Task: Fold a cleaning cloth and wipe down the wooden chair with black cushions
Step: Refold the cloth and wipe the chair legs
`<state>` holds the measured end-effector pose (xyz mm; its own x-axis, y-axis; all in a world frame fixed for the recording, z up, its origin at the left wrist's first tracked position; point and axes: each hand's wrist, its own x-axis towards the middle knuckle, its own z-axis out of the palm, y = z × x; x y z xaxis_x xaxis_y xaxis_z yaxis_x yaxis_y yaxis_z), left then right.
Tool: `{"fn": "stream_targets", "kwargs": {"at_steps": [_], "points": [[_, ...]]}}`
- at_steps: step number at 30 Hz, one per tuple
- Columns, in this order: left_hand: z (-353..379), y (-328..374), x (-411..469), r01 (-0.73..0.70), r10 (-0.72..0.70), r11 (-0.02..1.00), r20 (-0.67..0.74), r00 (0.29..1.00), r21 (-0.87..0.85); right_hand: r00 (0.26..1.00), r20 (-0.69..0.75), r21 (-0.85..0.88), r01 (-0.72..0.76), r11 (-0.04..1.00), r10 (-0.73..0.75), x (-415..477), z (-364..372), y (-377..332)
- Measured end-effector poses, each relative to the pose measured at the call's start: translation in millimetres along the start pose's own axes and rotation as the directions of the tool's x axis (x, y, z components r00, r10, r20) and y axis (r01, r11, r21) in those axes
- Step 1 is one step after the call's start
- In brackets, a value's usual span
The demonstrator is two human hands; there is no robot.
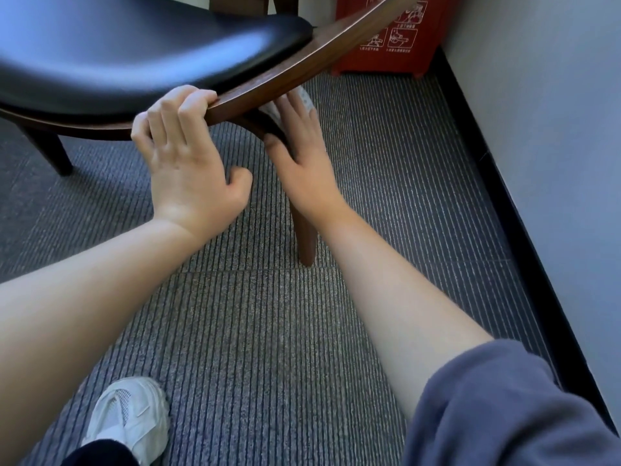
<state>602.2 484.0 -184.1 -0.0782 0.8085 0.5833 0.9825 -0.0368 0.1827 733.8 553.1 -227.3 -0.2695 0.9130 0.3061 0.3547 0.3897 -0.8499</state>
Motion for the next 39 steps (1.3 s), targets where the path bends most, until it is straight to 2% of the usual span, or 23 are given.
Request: {"fn": "stream_targets", "kwargs": {"at_steps": [6, 11, 15, 26, 30, 33, 36, 39], "points": [[4.2, -1.3, 0.2, -0.010, 0.010, 1.000, -0.024, 1.000, -0.008, 1.000, 0.012, 0.001, -0.011, 1.000, 0.011, -9.4, 0.3, 13.4], [7.4, -3.7, 0.4, -0.017, 0.016, 1.000, -0.047, 0.999, -0.014, 0.999, -0.040, 0.131, 0.029, 0.991, -0.024, -15.4, 2.3, 7.1], [7.6, -4.2, 0.4, -0.017, 0.015, 0.999, -0.047, 0.999, -0.030, 0.995, -0.097, 0.246, -0.004, 0.969, 0.029, -14.6, 2.8, 0.2], [5.6, -1.6, 0.2, 0.002, -0.003, 1.000, -0.027, 1.000, -0.015, 0.988, -0.042, 0.116, -0.145, 0.983, 0.151, 27.3, 2.4, 3.0], [6.1, -1.2, -0.7, -0.012, 0.011, 1.000, -0.043, 0.999, -0.022, 0.995, -0.049, 0.080, -0.083, 0.993, 0.087, 7.6, 4.9, 0.1], [6.6, -1.8, -0.2, -0.012, 0.011, 1.000, -0.053, 0.999, -0.023, 0.997, -0.033, 0.099, -0.072, 0.992, 0.076, -4.2, 6.2, 5.0], [6.5, -0.7, 0.0, -0.011, 0.010, 1.000, -0.050, 0.999, -0.015, 0.982, -0.061, 0.157, -0.165, 0.974, 0.177, 4.8, 3.5, 4.0], [7.0, -1.2, -0.4, -0.017, 0.017, 1.000, -0.048, 0.999, -0.013, 0.978, -0.089, 0.178, -0.170, 0.969, 0.188, -14.8, 11.2, -0.8]]}}
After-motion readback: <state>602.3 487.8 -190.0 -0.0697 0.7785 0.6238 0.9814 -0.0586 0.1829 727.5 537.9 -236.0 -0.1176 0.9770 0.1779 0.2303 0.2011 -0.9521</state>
